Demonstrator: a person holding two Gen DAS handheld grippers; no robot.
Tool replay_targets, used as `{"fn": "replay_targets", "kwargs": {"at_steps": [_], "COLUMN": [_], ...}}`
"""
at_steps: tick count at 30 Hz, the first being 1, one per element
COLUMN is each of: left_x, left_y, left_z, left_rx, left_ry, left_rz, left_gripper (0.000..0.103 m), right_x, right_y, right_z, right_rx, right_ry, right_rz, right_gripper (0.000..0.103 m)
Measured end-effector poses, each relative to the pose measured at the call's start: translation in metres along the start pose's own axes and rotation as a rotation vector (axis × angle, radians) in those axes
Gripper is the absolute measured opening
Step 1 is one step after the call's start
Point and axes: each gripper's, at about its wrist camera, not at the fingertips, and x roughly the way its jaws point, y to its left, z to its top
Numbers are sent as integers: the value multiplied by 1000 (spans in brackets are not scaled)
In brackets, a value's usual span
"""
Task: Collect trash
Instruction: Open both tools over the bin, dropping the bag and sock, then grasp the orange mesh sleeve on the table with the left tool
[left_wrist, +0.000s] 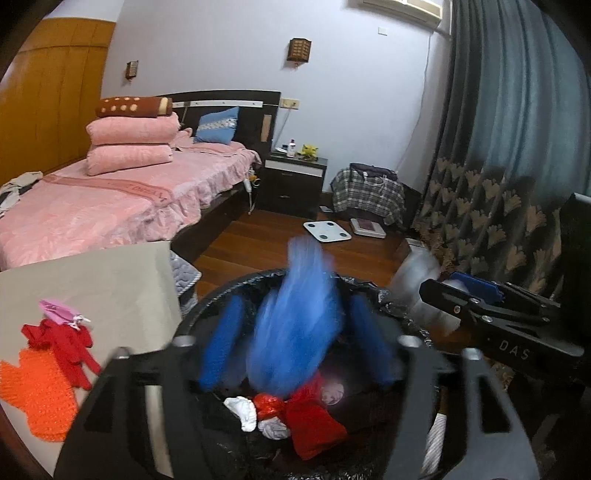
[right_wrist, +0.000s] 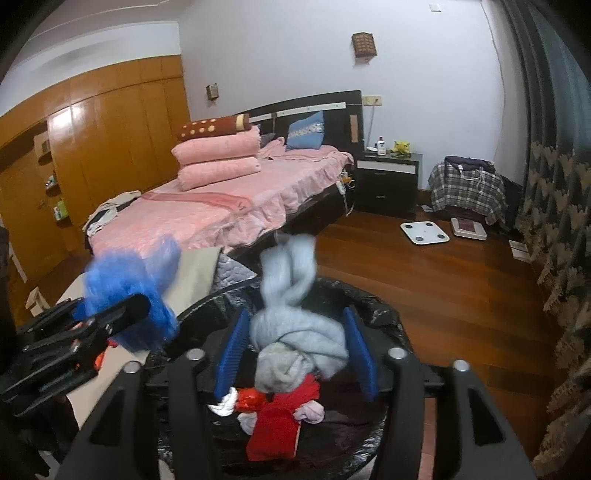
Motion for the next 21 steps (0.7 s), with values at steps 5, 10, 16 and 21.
{"fn": "replay_targets", "kwargs": {"at_steps": [5,10,16,21], "left_x": [-5,-24,-49,-73], "left_y": [7,24,57,84], "left_z": [-3,-3,-4,-7], "left_rx": [-8,-23,-62,-90], "left_ry": [7,-15,-35,-48], "left_rz": [11,74,178,258], "left_gripper": [77,87,90,90], "right_x": [-3,-6,-2,4], "right_y": [-7,-1,20,52], "right_z": [2,4,6,4], "right_rx": [15,18,4,-21], "right_ry": [-28,-39,-25,-9], "right_rz": [-35,-32,8,69], "right_gripper": [87,97,97,97]}}
